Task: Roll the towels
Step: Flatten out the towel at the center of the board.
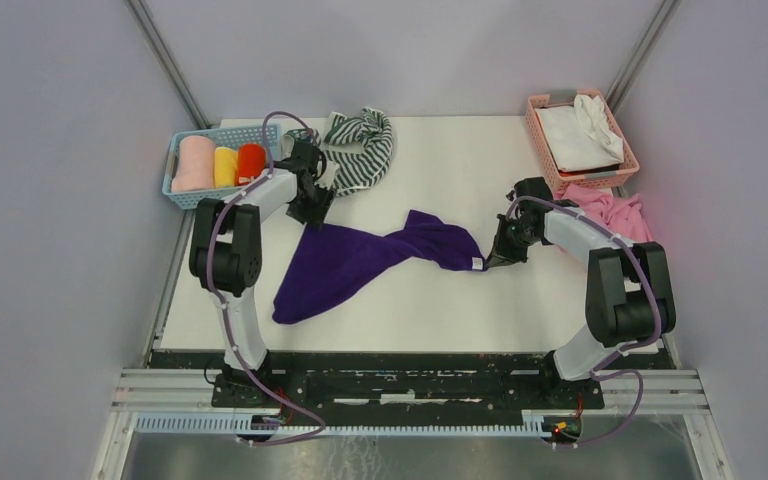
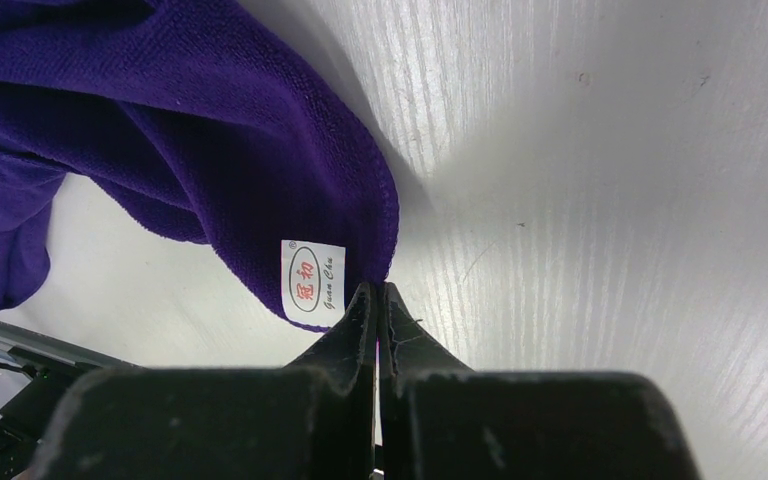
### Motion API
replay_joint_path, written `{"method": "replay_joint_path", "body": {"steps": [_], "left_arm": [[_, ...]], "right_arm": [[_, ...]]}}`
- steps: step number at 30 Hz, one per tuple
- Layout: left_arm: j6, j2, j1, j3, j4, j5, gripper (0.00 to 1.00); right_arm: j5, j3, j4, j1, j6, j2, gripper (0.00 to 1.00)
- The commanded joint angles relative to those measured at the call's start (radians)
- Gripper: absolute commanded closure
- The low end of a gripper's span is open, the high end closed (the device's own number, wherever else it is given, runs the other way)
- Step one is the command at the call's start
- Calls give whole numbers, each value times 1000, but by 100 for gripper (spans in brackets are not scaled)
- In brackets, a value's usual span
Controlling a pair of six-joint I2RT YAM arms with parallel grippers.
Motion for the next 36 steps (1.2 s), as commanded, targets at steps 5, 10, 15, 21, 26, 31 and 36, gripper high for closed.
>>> {"method": "replay_joint_path", "body": {"steps": [5,10,15,21,26,31,36], "left_arm": [[92,72,34,57,-30,84,47],[101,102,46,66,-56,141,59],[106,42,50,107,-88,150,89],[70,-135,54,211,-69,50,97],[51,-310,55,247,-30,-4,97],[77,-474,55,196,109,-83,97],[58,-532,58,190,195,-172,97]], "right_arm": [[-16,1,23,4,-12,-46,99],[-19,2,25,4,-12,-40,99],[-2,34,-4,4,-12,-39,100],[133,185,-135,0,3,-41,100],[260,349,-210,-18,39,-50,100],[316,584,-230,-39,74,-23,100],[335,814,-230,-56,83,26,100]]}}
